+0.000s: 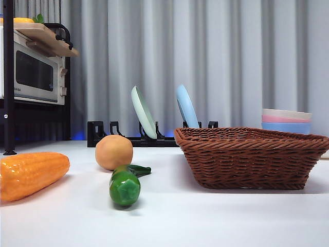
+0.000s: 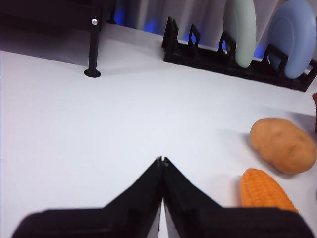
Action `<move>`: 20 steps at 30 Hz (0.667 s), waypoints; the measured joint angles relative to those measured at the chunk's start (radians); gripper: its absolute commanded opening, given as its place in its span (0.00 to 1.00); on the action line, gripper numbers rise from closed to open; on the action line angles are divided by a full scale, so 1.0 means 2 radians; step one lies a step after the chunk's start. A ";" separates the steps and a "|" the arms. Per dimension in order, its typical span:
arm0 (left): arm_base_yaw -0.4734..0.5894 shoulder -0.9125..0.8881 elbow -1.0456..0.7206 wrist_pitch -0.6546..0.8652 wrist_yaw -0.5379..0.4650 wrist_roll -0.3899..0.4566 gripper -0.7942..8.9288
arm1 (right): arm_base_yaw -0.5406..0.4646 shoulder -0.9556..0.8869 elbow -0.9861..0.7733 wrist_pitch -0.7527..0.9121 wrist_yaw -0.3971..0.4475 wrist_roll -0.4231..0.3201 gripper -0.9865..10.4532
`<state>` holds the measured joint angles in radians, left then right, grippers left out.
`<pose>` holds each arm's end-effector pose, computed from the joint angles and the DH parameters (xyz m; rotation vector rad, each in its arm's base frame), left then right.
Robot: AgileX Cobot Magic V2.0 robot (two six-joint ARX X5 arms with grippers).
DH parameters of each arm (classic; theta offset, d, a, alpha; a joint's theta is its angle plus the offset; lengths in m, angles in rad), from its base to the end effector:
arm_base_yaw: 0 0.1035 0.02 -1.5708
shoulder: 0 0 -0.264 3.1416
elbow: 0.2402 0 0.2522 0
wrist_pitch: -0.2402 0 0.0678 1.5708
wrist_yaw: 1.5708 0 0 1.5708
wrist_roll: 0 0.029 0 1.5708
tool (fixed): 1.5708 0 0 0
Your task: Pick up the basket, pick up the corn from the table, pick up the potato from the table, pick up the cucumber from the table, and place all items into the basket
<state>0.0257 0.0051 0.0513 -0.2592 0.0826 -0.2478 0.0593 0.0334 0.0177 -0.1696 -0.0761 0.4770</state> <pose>0.0925 0.0000 0.1557 -0.2583 0.2187 -0.0300 0.0968 0.0080 0.1506 0.4765 0.2141 0.0882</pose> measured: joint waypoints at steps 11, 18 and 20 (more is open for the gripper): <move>0.000 0.010 0.034 -0.008 0.025 -0.004 0.08 | 0.000 0.011 0.022 -0.005 -0.001 0.008 0.08; 0.000 0.077 0.118 -0.013 0.027 -0.004 0.08 | 0.000 0.077 0.092 -0.004 -0.001 -0.003 0.08; 0.000 0.106 0.145 -0.017 0.033 -0.004 0.08 | 0.000 0.105 0.116 -0.004 -0.001 -0.013 0.08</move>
<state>0.0257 0.2172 0.3405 -0.2928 0.1482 -0.2554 0.0593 0.2443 0.2504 -0.1780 -0.0784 0.4511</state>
